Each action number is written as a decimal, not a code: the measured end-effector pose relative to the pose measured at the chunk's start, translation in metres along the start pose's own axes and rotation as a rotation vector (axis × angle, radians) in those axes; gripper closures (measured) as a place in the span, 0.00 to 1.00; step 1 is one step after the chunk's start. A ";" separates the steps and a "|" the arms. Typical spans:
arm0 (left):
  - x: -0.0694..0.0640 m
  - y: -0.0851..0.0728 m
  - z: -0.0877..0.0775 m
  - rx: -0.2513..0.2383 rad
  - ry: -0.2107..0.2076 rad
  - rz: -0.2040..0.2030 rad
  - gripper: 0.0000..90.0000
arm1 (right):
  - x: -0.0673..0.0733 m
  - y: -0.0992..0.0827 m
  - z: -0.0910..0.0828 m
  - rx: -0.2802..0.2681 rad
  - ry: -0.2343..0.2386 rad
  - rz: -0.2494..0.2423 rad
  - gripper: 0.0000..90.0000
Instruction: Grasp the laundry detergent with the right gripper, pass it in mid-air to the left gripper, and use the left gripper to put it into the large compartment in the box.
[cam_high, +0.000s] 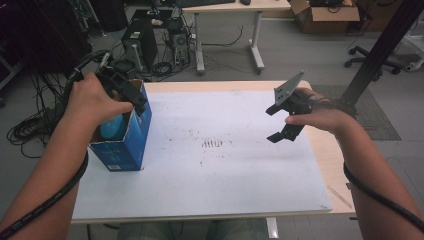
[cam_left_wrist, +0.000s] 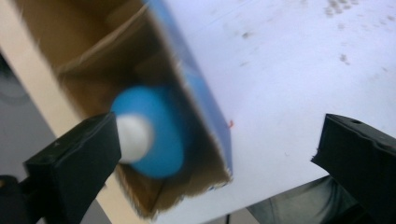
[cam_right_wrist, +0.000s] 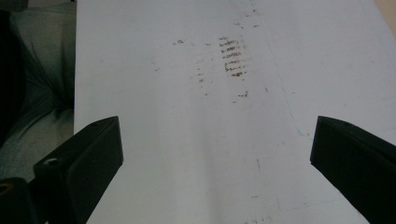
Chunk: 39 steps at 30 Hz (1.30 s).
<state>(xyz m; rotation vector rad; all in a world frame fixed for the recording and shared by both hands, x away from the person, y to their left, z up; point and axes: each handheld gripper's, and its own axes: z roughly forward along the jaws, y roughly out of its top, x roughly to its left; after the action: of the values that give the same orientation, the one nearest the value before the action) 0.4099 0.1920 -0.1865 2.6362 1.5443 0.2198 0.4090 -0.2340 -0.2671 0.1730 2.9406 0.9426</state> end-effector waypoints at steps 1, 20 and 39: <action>-0.002 0.001 -0.001 -0.006 -0.008 0.022 0.00 | 0.000 0.000 0.000 -0.001 0.000 0.001 0.03; -0.066 0.025 -0.021 0.015 -0.008 0.485 0.00 | -0.001 0.007 -0.008 0.026 -0.011 -0.007 0.03; -0.106 0.031 -0.022 0.047 -0.087 0.888 0.00 | -0.001 0.011 -0.008 0.098 0.001 -0.009 0.03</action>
<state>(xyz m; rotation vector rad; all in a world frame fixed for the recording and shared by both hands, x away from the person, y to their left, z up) 0.3820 0.0845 -0.1694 3.1160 0.2657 0.1064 0.4102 -0.2303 -0.2543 0.1621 2.9877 0.7984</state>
